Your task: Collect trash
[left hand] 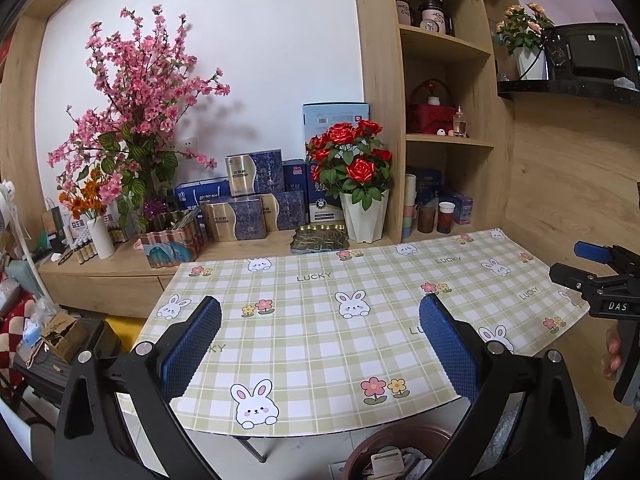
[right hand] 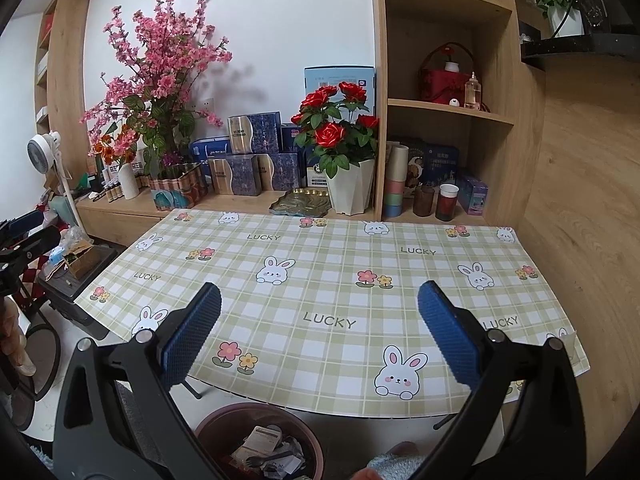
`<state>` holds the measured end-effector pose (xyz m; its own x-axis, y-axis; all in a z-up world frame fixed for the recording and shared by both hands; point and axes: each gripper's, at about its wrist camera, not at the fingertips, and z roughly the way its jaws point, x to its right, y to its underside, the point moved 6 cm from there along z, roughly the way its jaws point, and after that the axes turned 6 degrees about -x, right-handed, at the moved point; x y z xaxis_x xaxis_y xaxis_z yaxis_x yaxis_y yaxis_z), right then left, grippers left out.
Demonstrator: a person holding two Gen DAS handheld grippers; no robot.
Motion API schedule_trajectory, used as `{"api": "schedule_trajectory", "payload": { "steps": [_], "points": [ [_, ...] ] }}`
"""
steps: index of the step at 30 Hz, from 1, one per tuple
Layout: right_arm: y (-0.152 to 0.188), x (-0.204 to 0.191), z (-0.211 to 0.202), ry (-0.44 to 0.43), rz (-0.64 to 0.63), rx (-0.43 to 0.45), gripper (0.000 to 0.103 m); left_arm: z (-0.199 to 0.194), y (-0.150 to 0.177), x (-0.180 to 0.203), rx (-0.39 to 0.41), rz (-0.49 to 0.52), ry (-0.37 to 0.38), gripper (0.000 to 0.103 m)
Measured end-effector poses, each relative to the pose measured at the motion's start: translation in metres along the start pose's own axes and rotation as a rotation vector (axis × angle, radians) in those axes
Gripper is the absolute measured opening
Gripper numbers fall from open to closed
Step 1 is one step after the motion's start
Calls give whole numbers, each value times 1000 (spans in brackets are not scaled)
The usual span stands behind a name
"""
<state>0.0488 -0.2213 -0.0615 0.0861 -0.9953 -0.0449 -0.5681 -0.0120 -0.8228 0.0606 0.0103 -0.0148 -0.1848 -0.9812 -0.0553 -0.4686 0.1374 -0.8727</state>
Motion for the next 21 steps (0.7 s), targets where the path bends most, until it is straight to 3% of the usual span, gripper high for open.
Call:
{"api": "schedule_trajectory", "payload": {
  "steps": [21],
  "points": [
    [1,-3,1,6,-8,0,97,1,1,0,-9,20,-21,97]
  ]
}}
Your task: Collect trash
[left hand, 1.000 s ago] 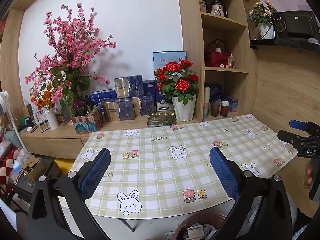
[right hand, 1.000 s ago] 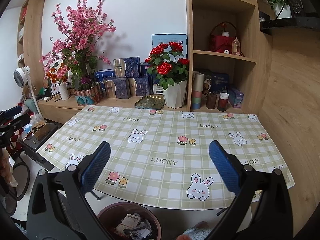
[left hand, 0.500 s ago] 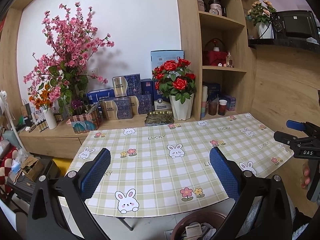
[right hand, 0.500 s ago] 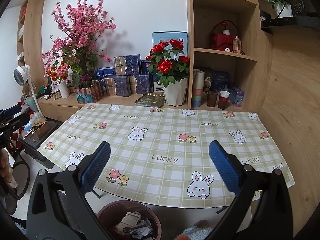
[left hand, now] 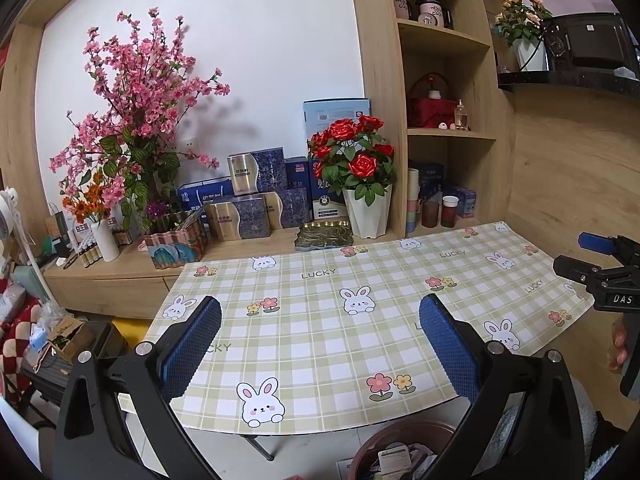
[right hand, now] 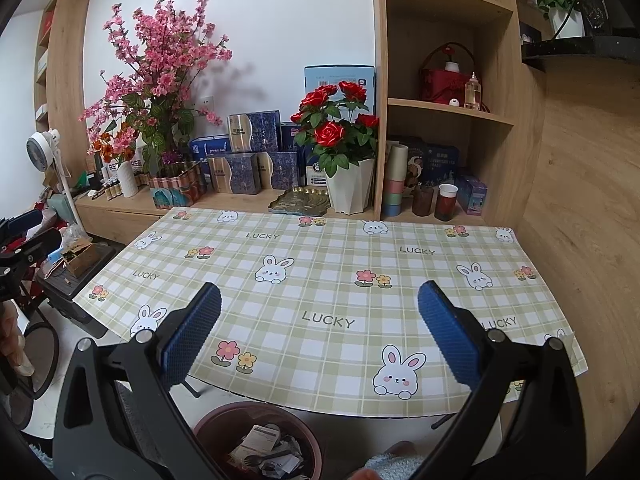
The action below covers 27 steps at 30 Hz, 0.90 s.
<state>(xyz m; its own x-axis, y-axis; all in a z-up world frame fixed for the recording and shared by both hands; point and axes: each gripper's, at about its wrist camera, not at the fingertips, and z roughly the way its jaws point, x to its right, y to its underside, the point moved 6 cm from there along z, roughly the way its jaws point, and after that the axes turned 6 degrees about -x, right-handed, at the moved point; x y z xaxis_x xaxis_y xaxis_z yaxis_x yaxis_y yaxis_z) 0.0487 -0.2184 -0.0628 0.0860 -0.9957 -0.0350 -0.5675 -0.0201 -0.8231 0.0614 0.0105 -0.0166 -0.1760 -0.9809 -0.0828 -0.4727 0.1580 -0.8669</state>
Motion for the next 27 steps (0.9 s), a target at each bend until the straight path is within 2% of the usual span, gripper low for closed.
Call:
{"api": "schedule_trajectory", "payload": {
  "steps": [27],
  "points": [
    [8,0,5,-2,2,-20,97,2,4,-8,-10,-10,4,97]
  ]
}}
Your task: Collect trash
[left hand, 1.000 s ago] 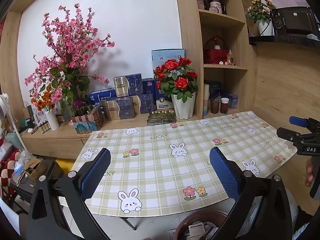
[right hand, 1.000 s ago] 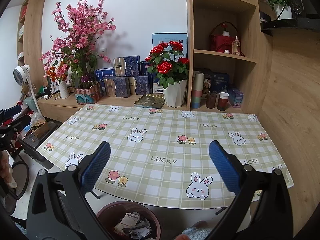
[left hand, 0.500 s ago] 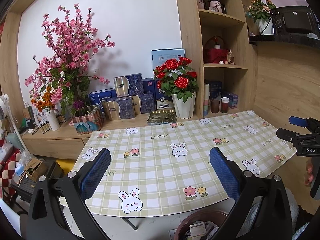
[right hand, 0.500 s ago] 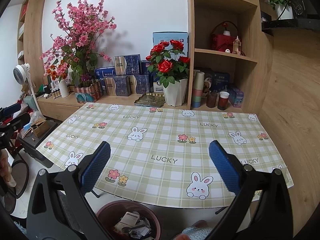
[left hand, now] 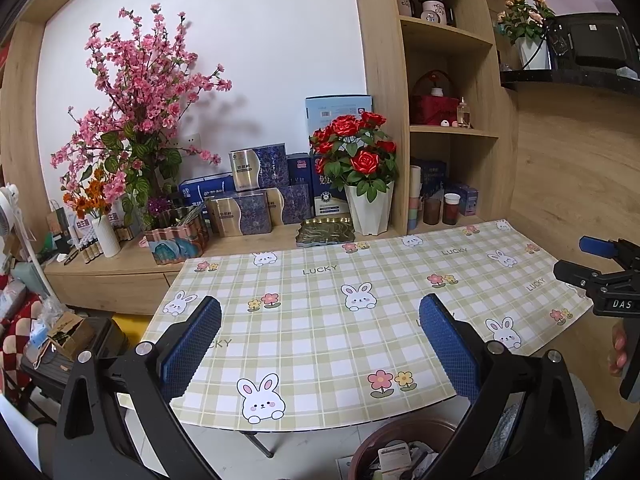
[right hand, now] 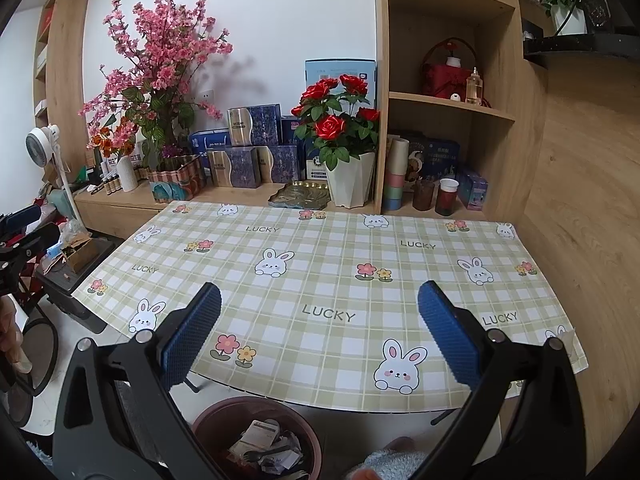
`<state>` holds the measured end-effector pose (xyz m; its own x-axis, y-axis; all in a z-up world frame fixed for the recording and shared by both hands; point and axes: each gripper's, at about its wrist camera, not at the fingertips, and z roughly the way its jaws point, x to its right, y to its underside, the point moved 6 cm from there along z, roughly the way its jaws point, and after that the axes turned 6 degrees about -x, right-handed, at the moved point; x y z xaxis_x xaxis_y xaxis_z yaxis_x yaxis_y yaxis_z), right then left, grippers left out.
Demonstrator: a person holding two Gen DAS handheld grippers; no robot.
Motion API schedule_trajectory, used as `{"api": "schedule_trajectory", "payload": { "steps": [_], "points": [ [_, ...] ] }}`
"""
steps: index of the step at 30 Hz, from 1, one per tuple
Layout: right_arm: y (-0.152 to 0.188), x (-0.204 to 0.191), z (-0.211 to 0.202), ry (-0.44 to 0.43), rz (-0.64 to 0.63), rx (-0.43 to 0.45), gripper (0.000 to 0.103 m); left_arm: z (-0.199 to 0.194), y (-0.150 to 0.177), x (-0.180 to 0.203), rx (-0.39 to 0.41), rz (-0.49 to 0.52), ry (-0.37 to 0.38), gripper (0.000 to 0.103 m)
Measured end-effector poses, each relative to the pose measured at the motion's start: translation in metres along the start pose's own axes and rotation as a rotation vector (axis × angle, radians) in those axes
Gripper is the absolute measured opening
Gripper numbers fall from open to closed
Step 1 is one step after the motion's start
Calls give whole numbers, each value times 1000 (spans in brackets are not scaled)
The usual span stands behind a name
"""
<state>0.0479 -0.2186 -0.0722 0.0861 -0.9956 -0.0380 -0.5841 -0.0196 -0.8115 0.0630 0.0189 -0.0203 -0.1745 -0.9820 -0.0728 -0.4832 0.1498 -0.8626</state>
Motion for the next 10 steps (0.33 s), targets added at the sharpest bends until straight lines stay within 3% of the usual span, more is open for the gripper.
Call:
{"api": "schedule_trajectory", "payload": {
  "steps": [10],
  "points": [
    [2,-2,1,0,-2,-7,97,2,4,-3,-8,11,-18,97]
  ]
}}
